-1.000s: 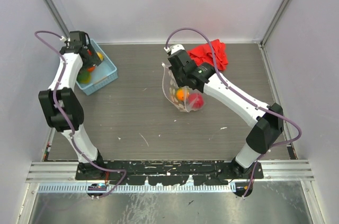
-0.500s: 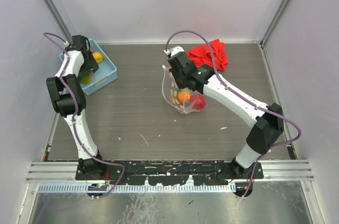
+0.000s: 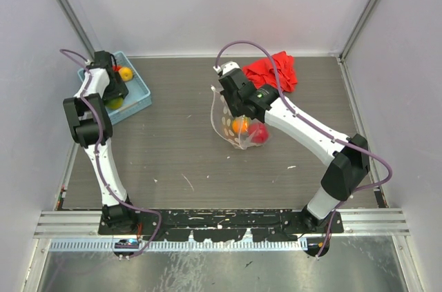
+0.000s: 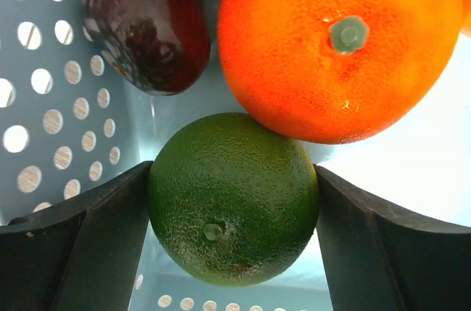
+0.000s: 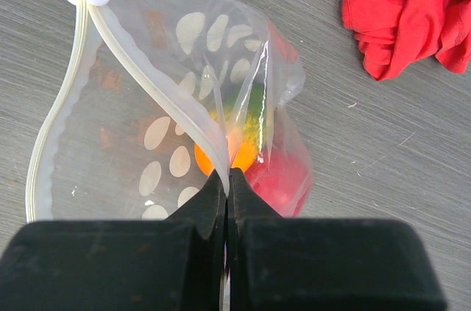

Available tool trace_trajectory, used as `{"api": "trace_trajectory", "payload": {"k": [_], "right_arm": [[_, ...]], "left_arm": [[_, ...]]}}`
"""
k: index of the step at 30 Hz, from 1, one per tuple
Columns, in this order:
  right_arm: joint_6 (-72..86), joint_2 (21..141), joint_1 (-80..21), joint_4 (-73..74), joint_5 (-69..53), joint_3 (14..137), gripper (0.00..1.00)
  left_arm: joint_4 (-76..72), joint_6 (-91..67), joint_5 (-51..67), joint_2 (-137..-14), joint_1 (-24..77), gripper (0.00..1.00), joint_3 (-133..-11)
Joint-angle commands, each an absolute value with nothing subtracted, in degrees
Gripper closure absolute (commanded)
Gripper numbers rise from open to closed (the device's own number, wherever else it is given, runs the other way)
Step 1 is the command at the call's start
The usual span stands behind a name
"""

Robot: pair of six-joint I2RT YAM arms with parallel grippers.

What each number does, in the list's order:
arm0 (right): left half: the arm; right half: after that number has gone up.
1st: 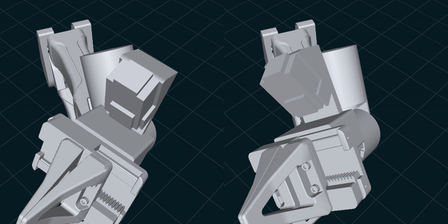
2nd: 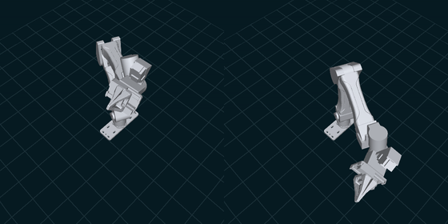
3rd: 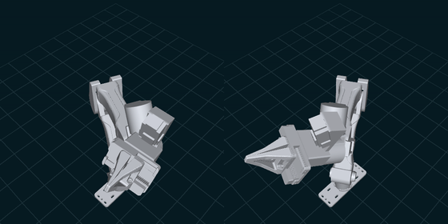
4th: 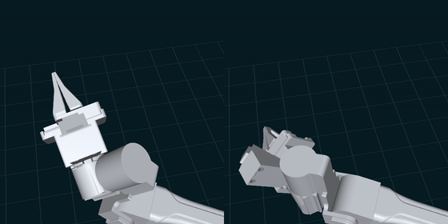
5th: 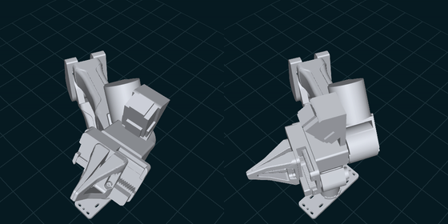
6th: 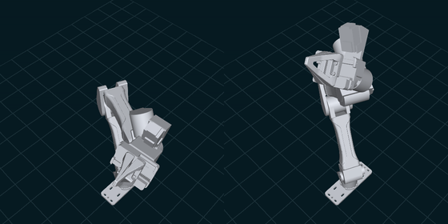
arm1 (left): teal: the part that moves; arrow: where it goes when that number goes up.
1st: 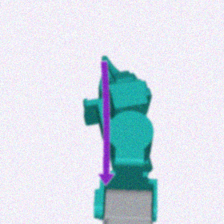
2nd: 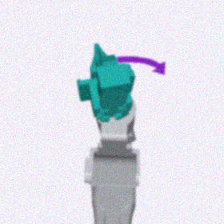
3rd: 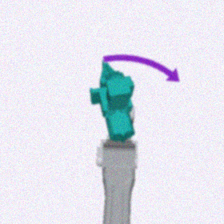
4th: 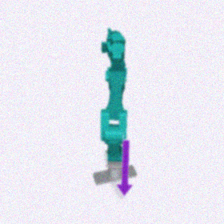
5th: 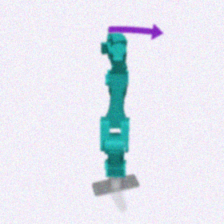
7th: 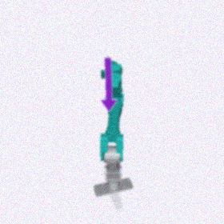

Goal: Place the food in the zip-top bag and seal the zipper
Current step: Pick up the fake fruit from the bin.

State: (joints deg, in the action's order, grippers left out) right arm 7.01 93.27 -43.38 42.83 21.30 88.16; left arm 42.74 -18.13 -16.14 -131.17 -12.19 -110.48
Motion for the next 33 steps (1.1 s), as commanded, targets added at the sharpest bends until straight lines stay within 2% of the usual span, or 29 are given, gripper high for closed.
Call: {"api": "trace_trajectory", "payload": {"k": [1, 9, 16, 33], "right_arm": [[6.7, 93.4, -43.2, 41.5, 20.9, 90.8, 1.00], [6.9, 93.5, -43.2, 42.3, 20.6, 91.2, 1.00], [7.0, 92.7, -43.3, 42.9, 21.7, 91.4, 1.00], [9.0, 91.3, -43.3, 46.7, 25.6, 93.2, 1.00]], "left_arm": [[40.7, -18.0, -13.0, -131.8, -12.7, 0.19, -113.4], [41.3, -19.4, -9.2, -127.6, -12.7, 0.41, -111.0], [40.1, -24.8, -1.8, -118.5, -12.5, 0.52, -105.3], [36.9, -33.5, 15.4, -96.3, -7.2, 0.55, -90.3]]}}
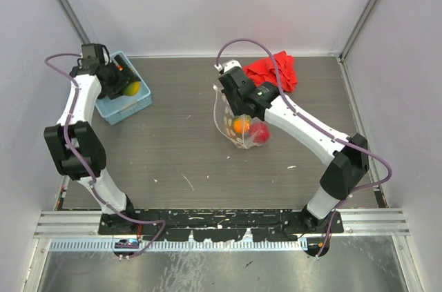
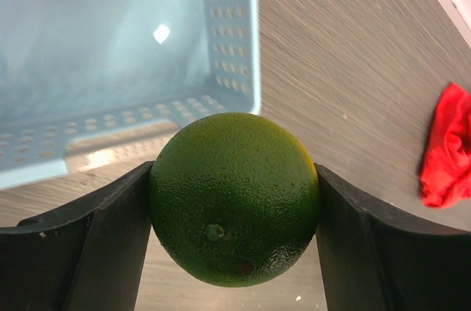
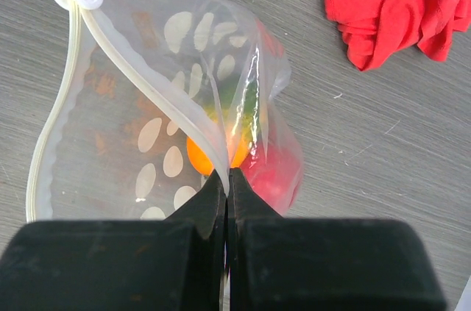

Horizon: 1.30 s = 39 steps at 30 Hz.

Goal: Place the food in the zip-top bag and seal the zipper
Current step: Pick up the fake fruit from the bin.

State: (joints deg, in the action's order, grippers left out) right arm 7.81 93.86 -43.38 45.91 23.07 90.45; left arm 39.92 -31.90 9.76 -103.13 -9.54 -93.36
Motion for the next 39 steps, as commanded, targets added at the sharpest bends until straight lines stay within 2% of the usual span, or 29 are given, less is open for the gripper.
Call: {"api": "trace_trajectory", "payload": {"k": [1, 18, 25, 39], "right_arm": [[9.1, 91.4, -43.3, 47.2, 26.0, 93.4, 1.00], [9.4, 96.2, -45.4, 56.2, 30.9, 102.5, 1.00], [10.0, 98.3, -46.2, 58.1, 31.3, 106.3, 1.00], [11.8, 99.2, -46.8, 59.2, 28.8, 107.9, 1.00]], "left_arm": [[36.4, -33.6, 15.8, -94.7, -6.4, 0.55, -89.0], [29.7, -34.0, 21.5, -75.9, 6.2, 0.55, -74.5], [24.6, -36.5, 23.7, -70.7, 14.8, 0.56, -71.4], [4.5, -35.6, 17.1, -61.0, 30.4, 0.59, -60.7]]}}
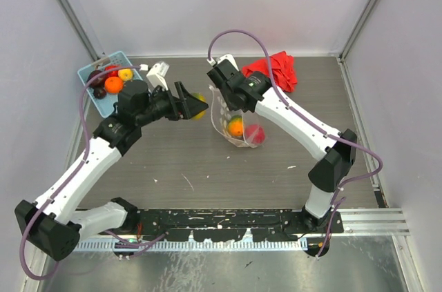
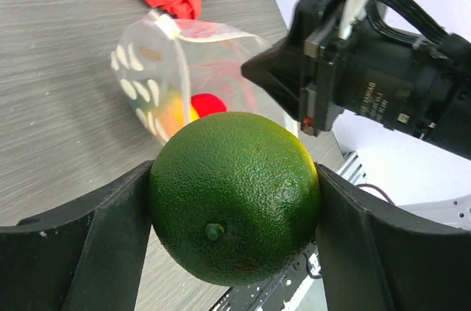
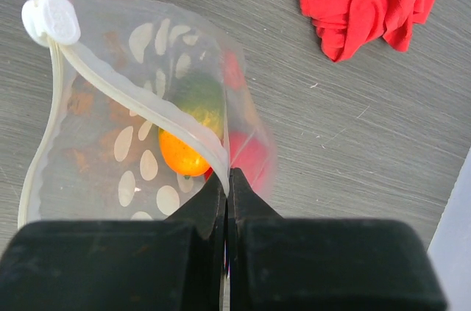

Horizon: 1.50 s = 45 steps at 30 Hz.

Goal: Place the food in the zip-top bag and seal the zipper
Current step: Pick up the fake fruit from the bin, then place the fake fruit in the zipper food storage bag.

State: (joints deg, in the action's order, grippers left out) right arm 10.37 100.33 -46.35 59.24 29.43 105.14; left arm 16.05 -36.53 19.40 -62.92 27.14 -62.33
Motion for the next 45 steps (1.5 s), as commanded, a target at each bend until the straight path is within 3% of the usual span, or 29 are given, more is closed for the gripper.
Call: {"api": "trace_trajectory", "payload": {"k": [1, 16, 35, 41, 45], "right_arm": [[11.9, 99.0, -46.8, 59.1, 28.5, 107.9, 1.00], [13.1, 97.0, -46.9, 57.5, 23.8, 106.1, 1.00], [13.1, 94.7, -46.8, 54.5, 19.2, 104.3, 1.00], [13.1, 94.1, -46.8, 54.1, 18.8, 103.2, 1.00], [13.0, 93.7, -46.8, 53.7, 18.8, 102.6, 1.00]], "left_arm": [[3.2, -34.9, 16.4, -60.9, 31.7, 0.59, -60.2], [-9.7, -25.2, 5.5, -65.4, 43.1, 0.58, -54.7], [-11.6, -19.4, -4.0, -69.4, 45.8, 0.54, -50.6], [-12.6, -16.4, -4.7, -70.4, 46.1, 0.48, -51.3], [-11.8, -15.7, -6.3, -70.9, 46.1, 0.36, -51.8]]}}
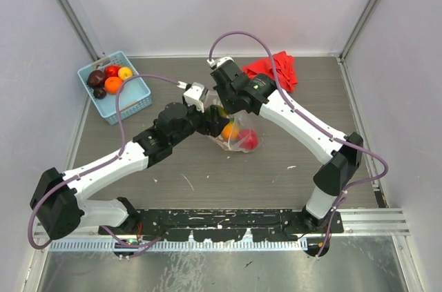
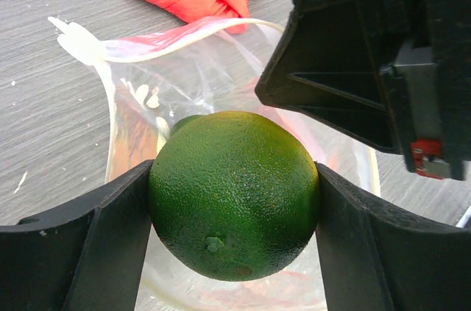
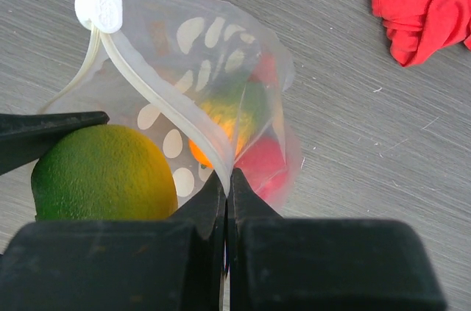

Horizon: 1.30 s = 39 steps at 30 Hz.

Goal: Place the food in the zip-top bag and seal the zipper
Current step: Place the fake fruit in the zipper food storage bag.

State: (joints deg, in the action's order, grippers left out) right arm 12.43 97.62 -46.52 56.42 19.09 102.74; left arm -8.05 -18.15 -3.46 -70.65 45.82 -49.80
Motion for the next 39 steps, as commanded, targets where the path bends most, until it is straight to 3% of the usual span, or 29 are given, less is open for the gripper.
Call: {"api": "trace_trajectory", "payload": {"k": [1, 10, 19, 21, 35, 39], "right_arm": [[13.0, 93.6, -46.8, 53.6, 18.8, 102.5, 1.00], [12.9, 93.8, -46.7, 52.8, 18.5, 101.7, 1.00], [12.8, 94.1, -46.7, 52.7, 18.2, 101.8, 1.00], [12.8, 94.1, -46.7, 52.8, 18.2, 101.7, 1.00], [12.9, 94.1, -46.7, 52.5, 17.8, 101.2, 1.00], [12.9, 94.0, -46.7, 52.2, 17.9, 100.7, 1.00]], "left_arm": [[-11.6, -15.6, -6.5, -70.8, 46.1, 0.34, -51.8], [-7.3, -17.2, -5.7, -69.3, 46.1, 0.18, -53.2], [-3.1, -19.1, -5.8, -67.5, 46.1, 0.13, -54.6], [-3.0, -19.7, -5.8, -67.0, 46.1, 0.08, -54.5], [23.6, -34.1, -16.2, -60.8, 46.1, 0.11, -58.9], [26.0, -38.6, -14.4, -61.2, 46.1, 0.14, -57.6]]}}
